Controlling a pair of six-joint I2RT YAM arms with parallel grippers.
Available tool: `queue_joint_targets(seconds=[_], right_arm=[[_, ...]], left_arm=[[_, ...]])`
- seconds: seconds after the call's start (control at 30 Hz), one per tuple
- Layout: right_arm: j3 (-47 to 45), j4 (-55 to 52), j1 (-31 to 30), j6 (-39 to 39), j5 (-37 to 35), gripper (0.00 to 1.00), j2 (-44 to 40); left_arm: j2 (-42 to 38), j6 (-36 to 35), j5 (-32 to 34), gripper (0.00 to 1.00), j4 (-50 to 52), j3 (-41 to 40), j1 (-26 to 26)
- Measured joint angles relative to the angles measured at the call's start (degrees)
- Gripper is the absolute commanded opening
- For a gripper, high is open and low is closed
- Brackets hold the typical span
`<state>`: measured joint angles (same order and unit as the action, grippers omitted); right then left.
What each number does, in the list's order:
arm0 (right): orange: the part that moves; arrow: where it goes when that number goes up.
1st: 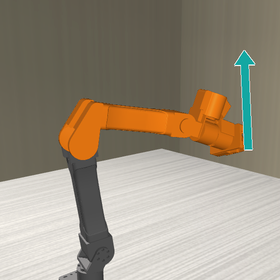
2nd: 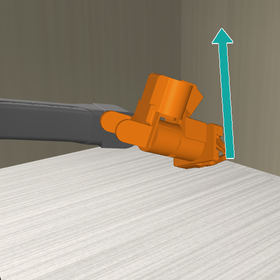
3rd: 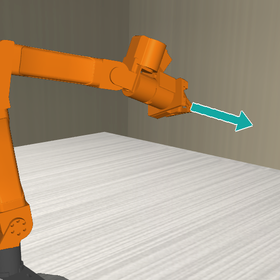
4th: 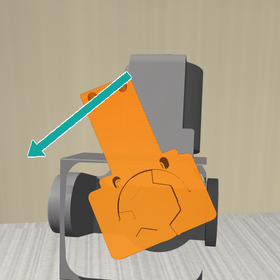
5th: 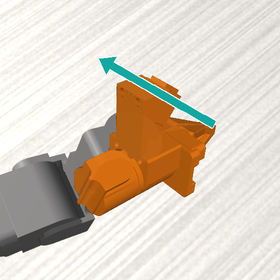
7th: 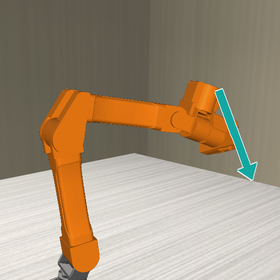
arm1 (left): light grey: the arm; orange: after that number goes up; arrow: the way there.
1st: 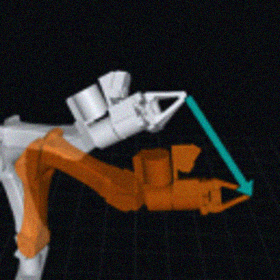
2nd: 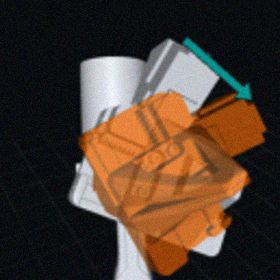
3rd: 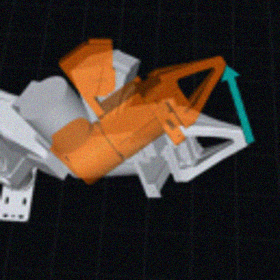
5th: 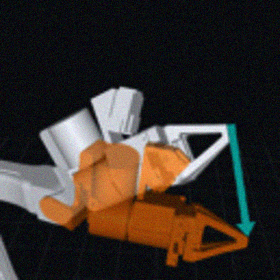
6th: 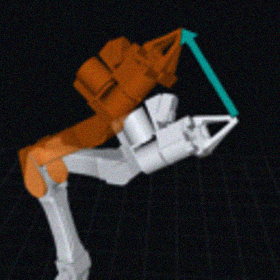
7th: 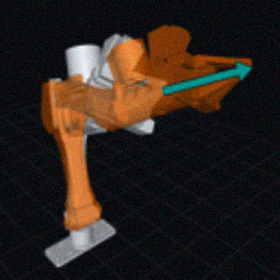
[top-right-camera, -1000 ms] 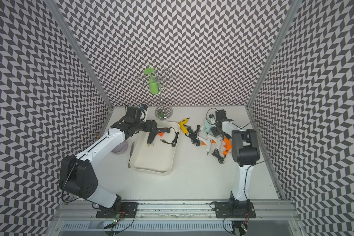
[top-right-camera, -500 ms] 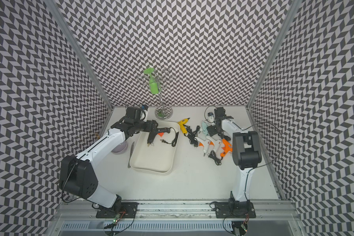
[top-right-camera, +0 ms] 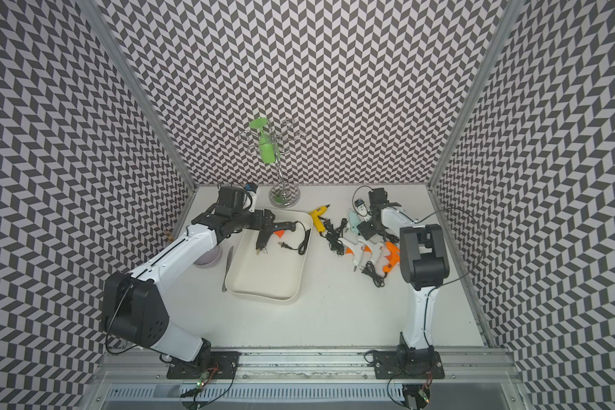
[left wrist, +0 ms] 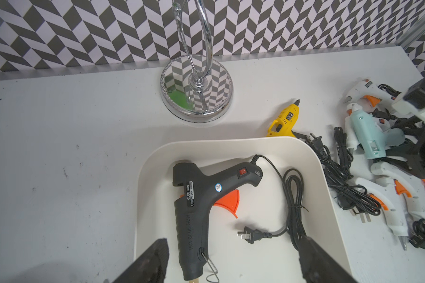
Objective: Put the hot melt glue gun into the storage box
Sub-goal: Pick up the hot melt adhesive gun from the center of the board.
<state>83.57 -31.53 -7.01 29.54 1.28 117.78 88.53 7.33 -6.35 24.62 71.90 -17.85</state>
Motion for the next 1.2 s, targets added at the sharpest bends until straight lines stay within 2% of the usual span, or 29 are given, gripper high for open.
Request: queue_joint_targets(seconds=[0.13, 0.23, 0.43, 0.63, 0.97, 1.2], right_arm=[[-3.19, 3.37, -0.74, -0.09, 1.18, 0.61, -0.83], [-5.25, 5.60, -1.57, -0.22, 1.62, 0.46, -1.70], [-8.02, 8.87, -2.67, -1.05, 1.81, 0.25, -2.93], [-10.95, 9.73, -3.10, -4.11, 3.04, 0.09, -5.66], [-13.25, 8.39, -4.15, -8.15, 9.20, 0.02, -17.35], [-13.25, 8.79, -4.70, -11.63, 17.25, 0.00, -22.62]], left_arm=[[-0.28, -0.02, 0.00, 0.87, -0.04, 0.00, 0.00], [-0.37, 0.00, 0.00, 0.87, -0.07, 0.00, 0.02], [-0.37, 0.07, -0.13, 0.87, -0.09, -0.02, 0.02], [-0.74, 0.31, -0.55, 0.87, -0.20, -0.74, 0.00], [-4.50, 1.55, -4.94, 0.88, -4.55, -3.78, 0.00], [-7.74, 6.12, -14.84, 0.95, -14.36, -8.94, 0.00]])
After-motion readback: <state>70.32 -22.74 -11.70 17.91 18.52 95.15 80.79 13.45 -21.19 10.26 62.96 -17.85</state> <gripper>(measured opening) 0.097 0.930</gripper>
